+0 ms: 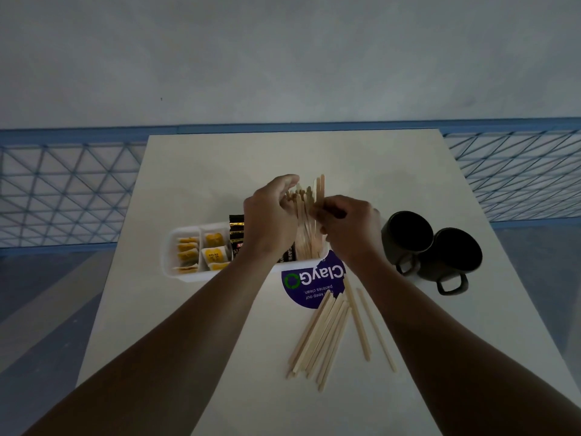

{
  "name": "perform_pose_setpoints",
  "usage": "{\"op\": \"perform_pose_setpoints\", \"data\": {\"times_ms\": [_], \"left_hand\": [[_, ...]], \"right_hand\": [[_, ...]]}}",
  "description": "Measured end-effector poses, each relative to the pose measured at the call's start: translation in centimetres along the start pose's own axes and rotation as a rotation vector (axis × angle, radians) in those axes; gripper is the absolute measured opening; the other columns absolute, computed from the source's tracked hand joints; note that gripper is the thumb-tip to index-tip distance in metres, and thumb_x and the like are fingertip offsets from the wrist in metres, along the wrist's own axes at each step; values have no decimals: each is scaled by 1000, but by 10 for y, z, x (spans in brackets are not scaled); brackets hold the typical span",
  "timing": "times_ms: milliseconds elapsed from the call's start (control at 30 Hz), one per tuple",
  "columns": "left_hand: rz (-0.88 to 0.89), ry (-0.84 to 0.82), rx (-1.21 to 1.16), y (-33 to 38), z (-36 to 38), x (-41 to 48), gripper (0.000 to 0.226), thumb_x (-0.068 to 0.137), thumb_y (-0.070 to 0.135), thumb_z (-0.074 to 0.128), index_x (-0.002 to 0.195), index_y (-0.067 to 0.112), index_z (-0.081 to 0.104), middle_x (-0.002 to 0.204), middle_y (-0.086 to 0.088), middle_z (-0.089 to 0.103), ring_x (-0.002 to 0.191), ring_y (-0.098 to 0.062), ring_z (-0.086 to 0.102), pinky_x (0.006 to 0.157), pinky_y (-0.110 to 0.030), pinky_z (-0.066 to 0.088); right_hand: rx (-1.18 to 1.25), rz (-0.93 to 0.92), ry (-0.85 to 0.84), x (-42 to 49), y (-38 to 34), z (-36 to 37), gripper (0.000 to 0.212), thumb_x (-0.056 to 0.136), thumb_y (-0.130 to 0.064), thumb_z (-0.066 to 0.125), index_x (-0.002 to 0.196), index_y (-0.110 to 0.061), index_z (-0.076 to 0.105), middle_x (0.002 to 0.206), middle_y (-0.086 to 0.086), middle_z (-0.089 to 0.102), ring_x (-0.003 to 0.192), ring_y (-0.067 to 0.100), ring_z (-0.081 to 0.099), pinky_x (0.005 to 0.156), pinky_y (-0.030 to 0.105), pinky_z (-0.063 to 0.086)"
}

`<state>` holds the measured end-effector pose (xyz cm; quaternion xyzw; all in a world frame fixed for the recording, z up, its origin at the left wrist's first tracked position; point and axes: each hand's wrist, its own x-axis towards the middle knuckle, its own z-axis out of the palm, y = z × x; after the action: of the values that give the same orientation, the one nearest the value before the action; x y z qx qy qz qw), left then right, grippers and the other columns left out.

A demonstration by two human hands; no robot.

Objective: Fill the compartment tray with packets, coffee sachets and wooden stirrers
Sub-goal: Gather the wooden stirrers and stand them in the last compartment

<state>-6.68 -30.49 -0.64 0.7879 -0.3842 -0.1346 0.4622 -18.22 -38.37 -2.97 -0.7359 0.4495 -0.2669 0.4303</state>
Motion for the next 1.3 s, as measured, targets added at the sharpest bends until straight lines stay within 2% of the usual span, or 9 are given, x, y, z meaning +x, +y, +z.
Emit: {"op": "perform_pose_setpoints", "data": {"times_ms": [133,300,400,500,667,833,1000,1167,1300], "left_hand": [[0,-4,18,-3,0,1,41,93,-5,52,129,13,63,127,-1,66,120,-9,60,93,-1,36],[29,-7,18,-4,2,3,40,94,-4,51,128,12,63,127,-4,66,120,-13,60,100,-15,42],[39,9,26,-5,0,4,40,93,-3,54,128,13,63,128,-2,66,120,-12,60,100,-16,43],[44,65,16,-1,-5,0,36,91,0,60,124,12,66,124,-1,68,115,-10,62,91,-4,43],[165,191,22,10,-13,-19,12,88,12,68,99,11,73,94,3,74,79,-1,65,71,0,46],[75,-100,53,3,-4,-55,14,90,24,66,97,14,72,87,7,71,70,1,63,60,-5,45],[-166,-413,217,-19,18,-94,17,88,24,70,101,14,69,100,0,70,95,-15,68,78,-26,57],[-297,-522,439,-33,33,-129,33,82,30,73,109,13,61,102,0,65,88,-16,61,67,-26,45],[-307,-484,495,-40,40,-144,45,76,34,79,110,14,57,101,-1,62,89,-18,62,68,-28,50]], "right_hand": [[-176,-6,-75,-4,10,8,11,90,-28,71,90,-18,76,72,-4,70,64,14,66,68,41,59],[-316,-26,-115,-10,15,11,17,92,-30,69,94,-14,75,81,-3,71,72,11,64,63,16,46],[-330,-60,-92,-11,12,9,23,90,-35,70,98,-14,75,88,-1,73,77,12,65,71,27,54],[-346,-50,-60,-13,10,4,40,87,-40,72,112,-10,71,97,3,73,81,12,64,72,25,50],[-336,8,-1,-25,17,-11,42,87,-34,75,118,-7,68,100,6,73,84,15,66,75,32,58],[-406,82,-49,-59,38,-24,29,90,-27,71,108,-5,70,95,6,73,80,17,69,59,21,55],[-590,276,-132,-93,67,-29,46,88,-40,68,124,-11,62,120,9,66,101,23,65,84,37,57],[-698,408,-160,-120,73,-33,75,83,-60,65,135,-9,50,132,14,51,113,30,57,86,40,52],[-696,450,-158,-132,66,-21,80,78,-65,67,130,-7,50,124,13,55,102,28,59,71,34,46]]}}
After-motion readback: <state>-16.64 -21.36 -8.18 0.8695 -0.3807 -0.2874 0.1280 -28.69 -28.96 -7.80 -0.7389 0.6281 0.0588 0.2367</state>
